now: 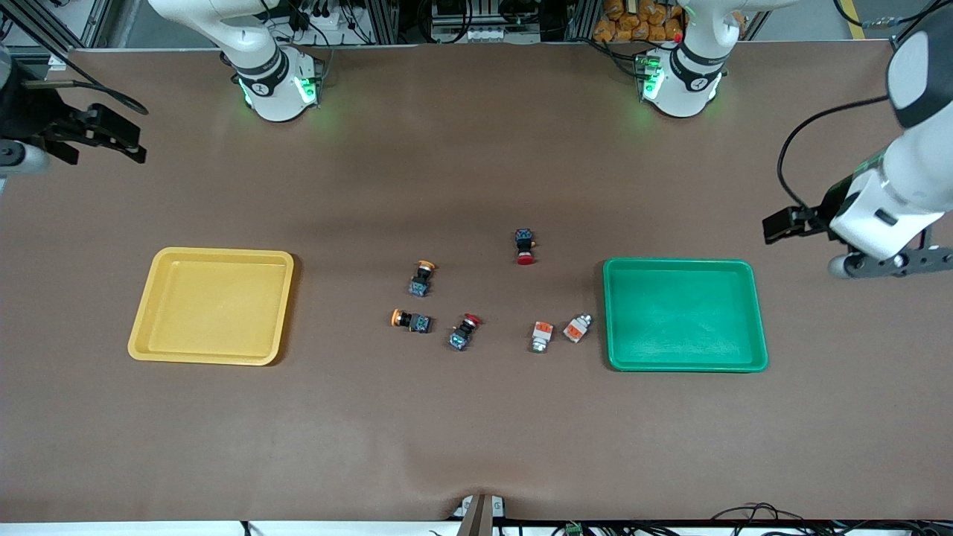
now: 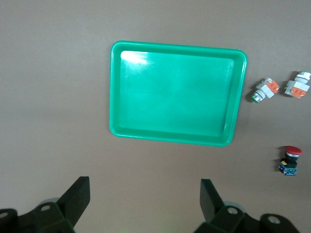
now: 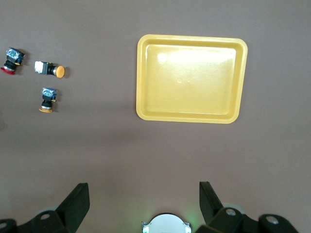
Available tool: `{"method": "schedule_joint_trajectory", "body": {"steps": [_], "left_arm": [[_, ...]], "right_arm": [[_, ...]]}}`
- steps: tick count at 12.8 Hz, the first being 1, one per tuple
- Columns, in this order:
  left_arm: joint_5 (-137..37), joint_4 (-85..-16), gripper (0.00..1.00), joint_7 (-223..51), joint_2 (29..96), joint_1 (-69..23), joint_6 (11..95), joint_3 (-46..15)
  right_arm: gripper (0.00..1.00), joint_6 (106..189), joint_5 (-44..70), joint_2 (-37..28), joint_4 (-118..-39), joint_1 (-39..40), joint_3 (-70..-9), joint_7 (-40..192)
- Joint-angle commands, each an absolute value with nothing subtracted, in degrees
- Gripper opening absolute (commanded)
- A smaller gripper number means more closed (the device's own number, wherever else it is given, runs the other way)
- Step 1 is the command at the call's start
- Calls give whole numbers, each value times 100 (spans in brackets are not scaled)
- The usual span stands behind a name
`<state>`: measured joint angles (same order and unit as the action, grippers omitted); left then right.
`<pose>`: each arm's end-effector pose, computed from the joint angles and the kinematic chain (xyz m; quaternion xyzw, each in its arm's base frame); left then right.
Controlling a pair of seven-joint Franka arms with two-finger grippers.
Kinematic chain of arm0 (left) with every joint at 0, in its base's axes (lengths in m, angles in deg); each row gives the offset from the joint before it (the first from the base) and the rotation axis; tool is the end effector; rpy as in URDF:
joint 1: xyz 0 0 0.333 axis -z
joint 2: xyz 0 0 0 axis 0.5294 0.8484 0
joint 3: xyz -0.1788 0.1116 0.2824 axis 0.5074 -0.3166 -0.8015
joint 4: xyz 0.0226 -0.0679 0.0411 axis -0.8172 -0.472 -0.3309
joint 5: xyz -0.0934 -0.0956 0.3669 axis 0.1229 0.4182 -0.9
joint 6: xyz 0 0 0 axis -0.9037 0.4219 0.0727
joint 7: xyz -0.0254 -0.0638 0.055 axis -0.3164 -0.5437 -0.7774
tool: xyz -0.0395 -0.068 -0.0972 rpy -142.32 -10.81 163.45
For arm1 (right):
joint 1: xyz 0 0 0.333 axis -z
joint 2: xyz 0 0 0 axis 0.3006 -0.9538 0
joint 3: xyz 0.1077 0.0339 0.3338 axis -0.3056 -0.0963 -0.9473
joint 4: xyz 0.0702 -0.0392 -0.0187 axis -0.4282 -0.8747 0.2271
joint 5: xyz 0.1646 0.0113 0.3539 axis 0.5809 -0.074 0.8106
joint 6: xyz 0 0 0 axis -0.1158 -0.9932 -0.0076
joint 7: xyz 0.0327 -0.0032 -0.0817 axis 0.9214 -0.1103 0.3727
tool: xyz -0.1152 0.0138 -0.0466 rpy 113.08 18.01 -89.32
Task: Place green and yellow buttons in trays
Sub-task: 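Move the left gripper to the white buttons while the right gripper reaches the blue buttons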
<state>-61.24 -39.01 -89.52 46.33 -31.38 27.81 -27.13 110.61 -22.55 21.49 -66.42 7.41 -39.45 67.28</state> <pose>0.6007 -0.0641 0.5627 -0.9983 -0.0263 0.0483 0.0176 0.5100 0.0401 0.6789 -0.9987 -0.0074 0.0489 0.0077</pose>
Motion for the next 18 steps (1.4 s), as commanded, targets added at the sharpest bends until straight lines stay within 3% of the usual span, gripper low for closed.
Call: {"method": "schedule_joint_trajectory", "body": {"steps": [1,10,18], "left_arm": [[-6048,-3589,100,-9019,5051,-3091,2753,-2700],[-6100,-3528,100,-8914,6501,-2477,4631,-2691],[-6389,-3728,100,-8703,7442,-1650,6389,-2647]], "right_arm": [[100,11093,-2190,2168,-6668,616,-3915,6714],[100,11102,-2190,2054,-6713,554,-3915,6461],[100,11927,-2137,1150,-6660,-148,-3915,5662]]}}
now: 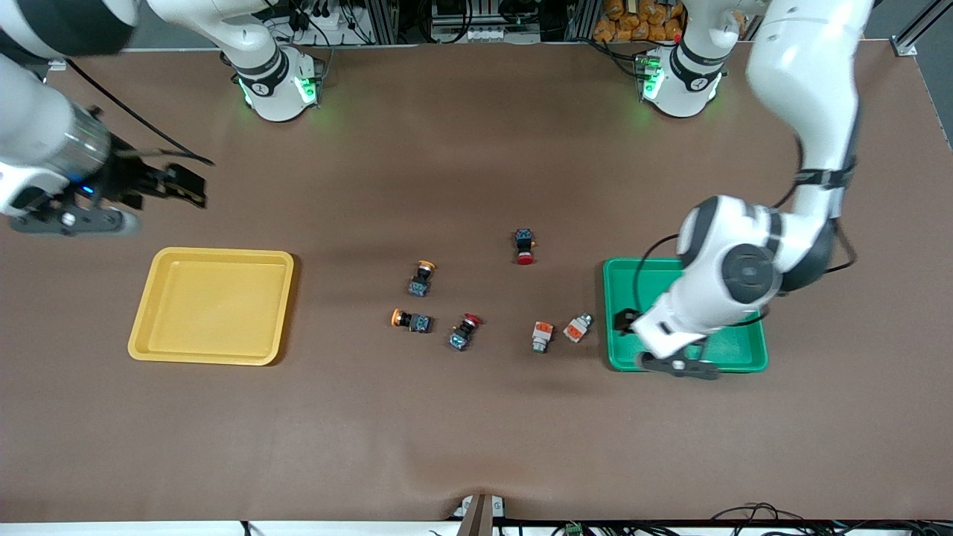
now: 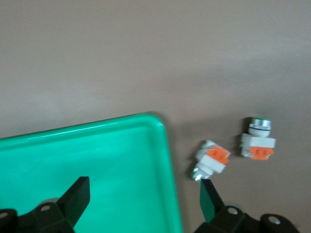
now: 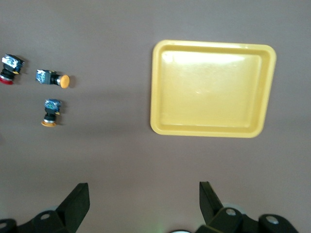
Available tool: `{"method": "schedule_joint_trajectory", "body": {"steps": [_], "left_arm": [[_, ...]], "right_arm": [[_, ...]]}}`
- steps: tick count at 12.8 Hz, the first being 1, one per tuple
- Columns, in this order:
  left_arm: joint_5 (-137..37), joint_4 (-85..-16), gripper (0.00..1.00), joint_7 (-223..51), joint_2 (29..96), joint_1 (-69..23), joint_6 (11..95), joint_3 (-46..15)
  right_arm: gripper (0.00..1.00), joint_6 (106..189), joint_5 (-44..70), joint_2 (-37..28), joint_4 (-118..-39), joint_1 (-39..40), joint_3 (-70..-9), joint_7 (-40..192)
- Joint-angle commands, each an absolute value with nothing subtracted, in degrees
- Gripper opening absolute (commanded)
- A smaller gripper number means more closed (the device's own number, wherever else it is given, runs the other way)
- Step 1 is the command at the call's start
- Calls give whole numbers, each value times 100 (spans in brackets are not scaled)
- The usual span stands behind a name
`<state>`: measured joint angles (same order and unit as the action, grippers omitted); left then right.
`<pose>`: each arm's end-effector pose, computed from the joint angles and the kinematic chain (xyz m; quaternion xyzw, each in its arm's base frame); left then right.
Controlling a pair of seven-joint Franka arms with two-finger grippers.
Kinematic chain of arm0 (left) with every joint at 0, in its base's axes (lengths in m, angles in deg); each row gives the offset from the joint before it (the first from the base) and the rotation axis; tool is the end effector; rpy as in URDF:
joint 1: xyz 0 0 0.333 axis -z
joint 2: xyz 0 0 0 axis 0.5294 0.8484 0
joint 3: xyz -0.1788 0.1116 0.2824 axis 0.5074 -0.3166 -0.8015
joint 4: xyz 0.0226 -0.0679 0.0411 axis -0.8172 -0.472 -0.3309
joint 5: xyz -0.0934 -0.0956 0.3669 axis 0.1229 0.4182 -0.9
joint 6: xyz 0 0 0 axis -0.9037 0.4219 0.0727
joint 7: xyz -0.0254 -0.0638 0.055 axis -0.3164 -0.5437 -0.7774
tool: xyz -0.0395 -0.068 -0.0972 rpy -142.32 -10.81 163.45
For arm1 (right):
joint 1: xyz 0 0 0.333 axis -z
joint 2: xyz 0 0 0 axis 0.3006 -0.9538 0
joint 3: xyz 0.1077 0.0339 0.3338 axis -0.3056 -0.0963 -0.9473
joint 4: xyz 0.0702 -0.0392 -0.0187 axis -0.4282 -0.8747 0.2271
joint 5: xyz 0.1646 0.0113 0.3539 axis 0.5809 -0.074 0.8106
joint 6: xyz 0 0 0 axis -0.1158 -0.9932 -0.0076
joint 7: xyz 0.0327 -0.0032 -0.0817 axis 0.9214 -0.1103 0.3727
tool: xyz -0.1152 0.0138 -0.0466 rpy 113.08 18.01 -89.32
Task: Place green and yellow buttons in trays
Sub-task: 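Move the left gripper to the white buttons while the right gripper reaches the blue buttons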
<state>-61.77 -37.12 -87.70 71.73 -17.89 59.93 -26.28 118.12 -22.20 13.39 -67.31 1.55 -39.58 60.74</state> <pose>0.6884 -0.2492 0.3274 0.9930 -0.1137 0.0217 0.0221 0.5616 0.1089 0.6051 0.9981 0.0012 -0.0612 0.0036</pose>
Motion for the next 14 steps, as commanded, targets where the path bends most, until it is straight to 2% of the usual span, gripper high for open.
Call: {"method": "schedule_joint_trajectory", "body": {"steps": [1,6,14], "left_arm": [[-6504,-3886,100,-8703,7530,-1641,6731,-2638],[-6531,-4738,100,-8799,7672,-1352,7857,-2647],[-6820,-4986,100,-9011,7637,-1122,7938,-2674]], "right_arm": [[100,11954,-1902,1009,-6651,-262,-3915,5399],[100,12981,-1347,139,-6642,-1035,-3915,3905],[100,14238,-1284,-978,-6870,-1942,-3907,2381]]}}
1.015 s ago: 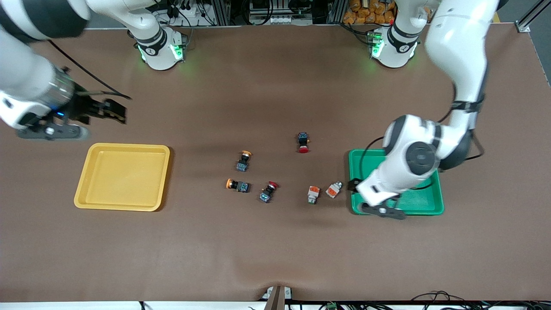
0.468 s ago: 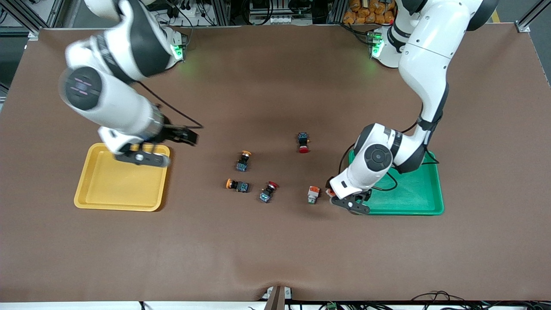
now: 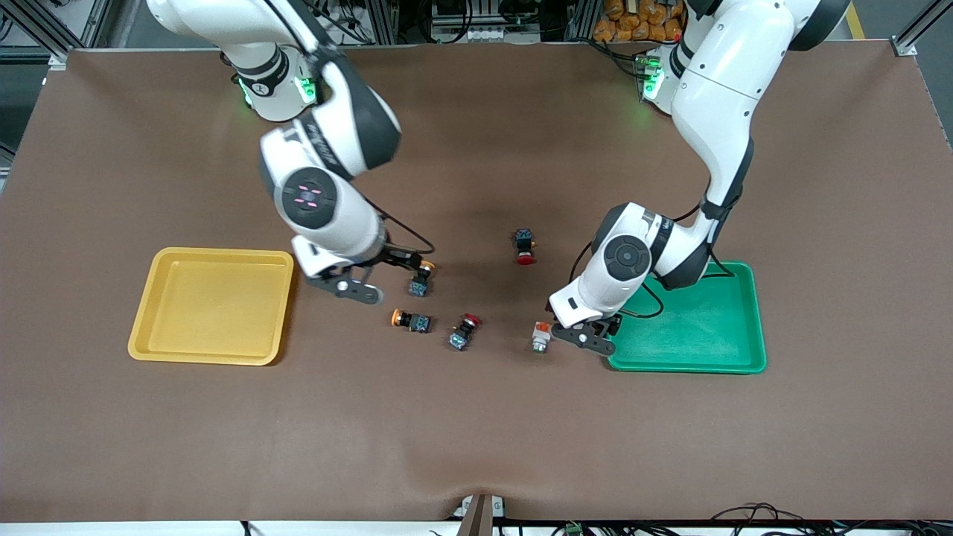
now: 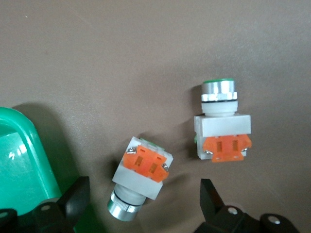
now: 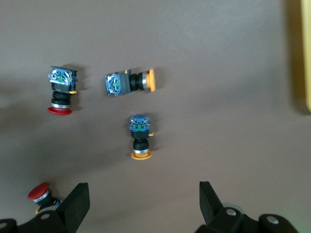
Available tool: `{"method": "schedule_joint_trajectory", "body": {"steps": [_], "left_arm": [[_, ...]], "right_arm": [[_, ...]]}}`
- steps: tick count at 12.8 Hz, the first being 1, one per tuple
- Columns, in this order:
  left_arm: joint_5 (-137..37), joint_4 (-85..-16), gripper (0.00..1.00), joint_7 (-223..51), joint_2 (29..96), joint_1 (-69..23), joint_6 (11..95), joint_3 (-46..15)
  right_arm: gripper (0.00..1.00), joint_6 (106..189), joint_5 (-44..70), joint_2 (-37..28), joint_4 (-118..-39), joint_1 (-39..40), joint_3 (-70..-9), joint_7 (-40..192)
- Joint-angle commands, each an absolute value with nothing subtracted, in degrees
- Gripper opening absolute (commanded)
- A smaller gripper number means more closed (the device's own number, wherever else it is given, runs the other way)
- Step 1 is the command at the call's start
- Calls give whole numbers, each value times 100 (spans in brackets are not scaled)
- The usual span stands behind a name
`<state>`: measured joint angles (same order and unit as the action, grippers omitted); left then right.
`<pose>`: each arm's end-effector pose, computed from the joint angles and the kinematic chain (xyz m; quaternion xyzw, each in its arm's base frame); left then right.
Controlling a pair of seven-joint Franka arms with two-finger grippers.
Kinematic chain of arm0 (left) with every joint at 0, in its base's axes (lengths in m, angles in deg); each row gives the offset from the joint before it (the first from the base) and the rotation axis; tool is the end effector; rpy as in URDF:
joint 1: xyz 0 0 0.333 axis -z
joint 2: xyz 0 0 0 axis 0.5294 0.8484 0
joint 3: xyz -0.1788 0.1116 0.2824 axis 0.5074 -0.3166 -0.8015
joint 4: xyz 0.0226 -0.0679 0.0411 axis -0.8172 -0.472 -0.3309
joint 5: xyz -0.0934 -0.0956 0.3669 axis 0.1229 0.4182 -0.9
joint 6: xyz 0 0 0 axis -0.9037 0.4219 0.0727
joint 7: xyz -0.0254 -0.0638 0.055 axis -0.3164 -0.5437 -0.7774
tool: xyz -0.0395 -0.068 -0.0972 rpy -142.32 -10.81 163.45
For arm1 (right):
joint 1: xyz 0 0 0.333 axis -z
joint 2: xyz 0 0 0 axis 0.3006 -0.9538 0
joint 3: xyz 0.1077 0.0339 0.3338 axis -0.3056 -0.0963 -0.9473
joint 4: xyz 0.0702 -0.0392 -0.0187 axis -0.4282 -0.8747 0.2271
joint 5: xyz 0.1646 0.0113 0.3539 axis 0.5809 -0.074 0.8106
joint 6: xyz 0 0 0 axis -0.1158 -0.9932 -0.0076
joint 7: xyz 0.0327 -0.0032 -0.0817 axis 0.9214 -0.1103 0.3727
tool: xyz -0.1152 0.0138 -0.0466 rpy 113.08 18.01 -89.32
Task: Place green and yellow buttons in trays
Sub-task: 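Grasp a white button with the left gripper while the right gripper grasps a yellow-cap button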
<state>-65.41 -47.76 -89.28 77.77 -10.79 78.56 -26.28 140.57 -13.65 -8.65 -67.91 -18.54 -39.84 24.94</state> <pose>0.6279 -0.3275 0.2012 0.9815 -0.1860 0.0407 0.0198 0.5778 0.3727 0.3850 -0.9833 0.1608 0.0845 0.0081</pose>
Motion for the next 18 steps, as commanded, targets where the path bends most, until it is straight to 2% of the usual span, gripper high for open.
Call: {"method": "schedule_joint_trajectory", "body": {"steps": [1,6,7,9,11,12,13,14,16,18], "left_arm": [[-6917,-5004,100,-9011,7645,-1122,7938,-2674],[-7093,-5004,100,-9072,7654,-1114,7947,-2674],[-7094,-5004,95,-9072,7654,-1096,7947,-2682],[-7094,-4995,75,-9046,7646,-1105,7956,-2674],[-7094,-4978,60,-9046,7646,-1096,7956,-2674],[-7094,-4978,47,-9037,7646,-1105,7947,-2674],[-7094,-4969,26,-9037,7646,-1105,7956,-2674],[-7094,-4960,0,-9080,7628,-1105,7947,-2665],[-7076,-4934,0,-9090,7506,-1096,7877,-2665],[-7015,-4925,0,-9072,7112,-1236,7318,-2647]], "right_arm": [[100,14335,-1284,-996,-6975,-1925,-3907,2381],[100,15073,-1284,-1294,-7407,-2038,-3915,2373],[100,15144,-1276,-1399,-7398,-2056,-3924,2373],[100,15503,-1188,-1663,-7389,-2083,-3968,2521],[100,15838,-1179,-1892,-7380,-2092,-3994,2837],[100,15865,-1179,-1936,-7380,-2100,-4003,2873],[100,15874,-1179,-1963,-7389,-2100,-4003,2882],[100,15944,-1179,-2041,-7389,-2100,-4003,2882],[100,16146,-1179,-2200,-7389,-2170,-4003,2874],[100,16217,-1170,-2253,-7389,-2197,-4003,2865]]}}
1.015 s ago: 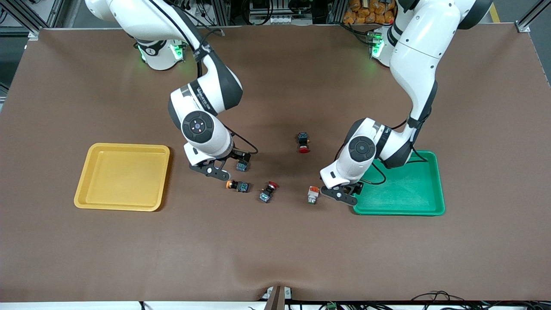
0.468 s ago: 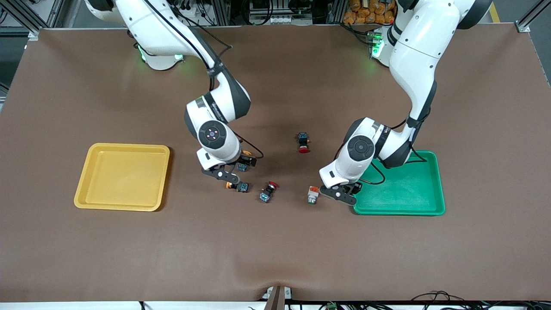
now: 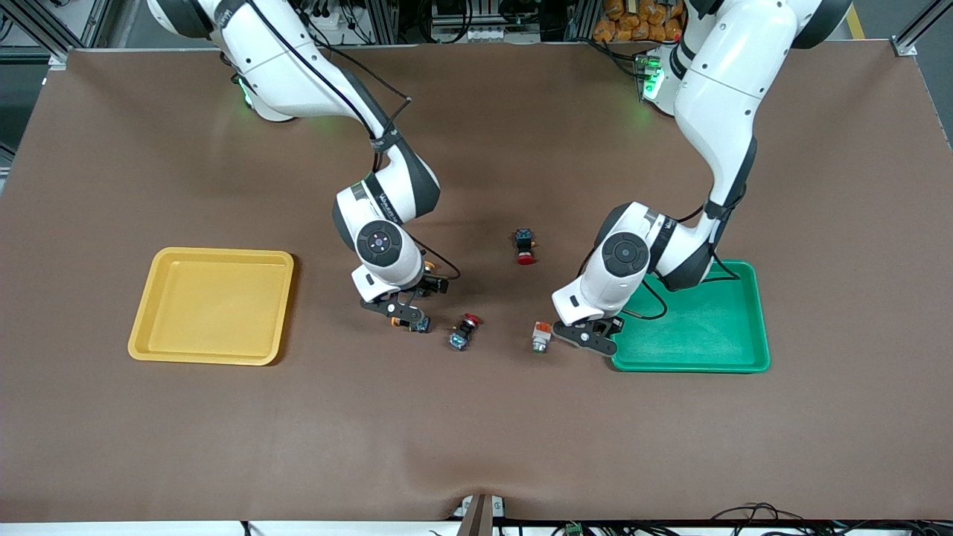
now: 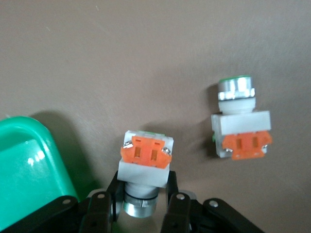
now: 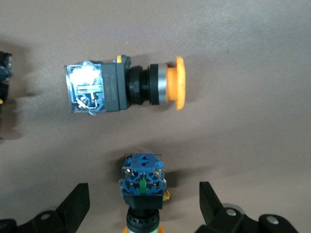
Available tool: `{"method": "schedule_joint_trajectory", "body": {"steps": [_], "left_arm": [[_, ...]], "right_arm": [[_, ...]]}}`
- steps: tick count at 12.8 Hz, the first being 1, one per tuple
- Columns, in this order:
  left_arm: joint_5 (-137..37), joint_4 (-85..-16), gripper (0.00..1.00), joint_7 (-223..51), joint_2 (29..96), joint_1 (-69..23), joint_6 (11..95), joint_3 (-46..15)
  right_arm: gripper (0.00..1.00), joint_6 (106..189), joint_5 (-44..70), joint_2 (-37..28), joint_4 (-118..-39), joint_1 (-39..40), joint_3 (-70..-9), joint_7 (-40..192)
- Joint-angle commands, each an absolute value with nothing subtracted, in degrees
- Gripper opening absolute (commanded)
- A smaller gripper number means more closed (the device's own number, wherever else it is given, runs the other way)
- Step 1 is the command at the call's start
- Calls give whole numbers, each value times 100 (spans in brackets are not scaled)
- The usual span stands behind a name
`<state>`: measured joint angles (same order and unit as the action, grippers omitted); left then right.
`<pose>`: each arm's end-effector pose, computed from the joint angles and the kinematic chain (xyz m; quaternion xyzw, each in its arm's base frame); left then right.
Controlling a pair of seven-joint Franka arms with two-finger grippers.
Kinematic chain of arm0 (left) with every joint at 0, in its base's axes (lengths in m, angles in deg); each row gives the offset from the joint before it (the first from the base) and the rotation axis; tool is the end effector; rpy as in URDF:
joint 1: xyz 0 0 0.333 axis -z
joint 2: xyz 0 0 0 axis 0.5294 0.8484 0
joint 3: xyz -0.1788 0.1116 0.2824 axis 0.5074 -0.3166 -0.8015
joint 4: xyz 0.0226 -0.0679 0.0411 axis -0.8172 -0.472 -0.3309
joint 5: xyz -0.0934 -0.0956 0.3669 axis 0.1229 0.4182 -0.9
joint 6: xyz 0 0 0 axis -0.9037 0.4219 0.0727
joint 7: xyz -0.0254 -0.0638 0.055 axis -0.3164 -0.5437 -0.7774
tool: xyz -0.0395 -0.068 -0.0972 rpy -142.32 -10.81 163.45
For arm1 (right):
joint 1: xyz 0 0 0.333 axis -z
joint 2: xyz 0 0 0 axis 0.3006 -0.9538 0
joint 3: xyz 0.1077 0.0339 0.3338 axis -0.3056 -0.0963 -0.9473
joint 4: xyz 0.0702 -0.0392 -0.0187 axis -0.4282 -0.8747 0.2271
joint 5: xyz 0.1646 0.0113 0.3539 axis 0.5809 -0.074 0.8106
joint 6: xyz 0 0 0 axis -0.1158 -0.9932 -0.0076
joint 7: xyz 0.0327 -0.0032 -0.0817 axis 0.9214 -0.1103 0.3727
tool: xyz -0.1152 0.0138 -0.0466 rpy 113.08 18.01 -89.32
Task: Place green and yellow buttons in trays
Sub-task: 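Grasp a white button with the left gripper while the right gripper grasps a yellow-cap button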
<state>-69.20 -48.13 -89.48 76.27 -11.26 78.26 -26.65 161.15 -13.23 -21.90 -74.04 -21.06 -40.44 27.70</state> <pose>0.6330 -0.3185 0.2161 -0.9776 0.2029 -0.0559 0.0019 0.5697 0.3996 0.2040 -0.9890 0.1334 0.0641 0.0002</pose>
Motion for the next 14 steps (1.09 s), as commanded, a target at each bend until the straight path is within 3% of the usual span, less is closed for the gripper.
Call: {"method": "schedule_joint_trajectory", "body": {"steps": [1,2,3,8,13,14], "left_arm": [[-7006,-4881,0,-9063,6909,-1324,7027,-2630],[-6988,-4898,0,-9002,6725,-1464,6754,-2630],[-6910,-4899,0,-8967,6601,-1622,6595,-2621],[-6856,-4925,0,-8914,6924,-2185,6567,-2638],[-6839,-4907,0,-9019,7363,-2309,6944,-2630],[-6839,-4899,4,-9028,7434,-2300,6997,-2630]], "right_arm": [[70,16269,-1161,-2253,-7407,-2258,-4003,2830],[17,16279,-1074,-2262,-7407,-2276,-4003,2786],[0,16279,-917,-2262,-7407,-2268,-4003,2786],[0,16165,-880,-2183,-7407,-2215,-3994,2786],[0,14743,-1055,-1016,-7258,-2153,-3749,2873],[0,14523,-1160,-796,-7240,-2153,-3679,2874]]}}
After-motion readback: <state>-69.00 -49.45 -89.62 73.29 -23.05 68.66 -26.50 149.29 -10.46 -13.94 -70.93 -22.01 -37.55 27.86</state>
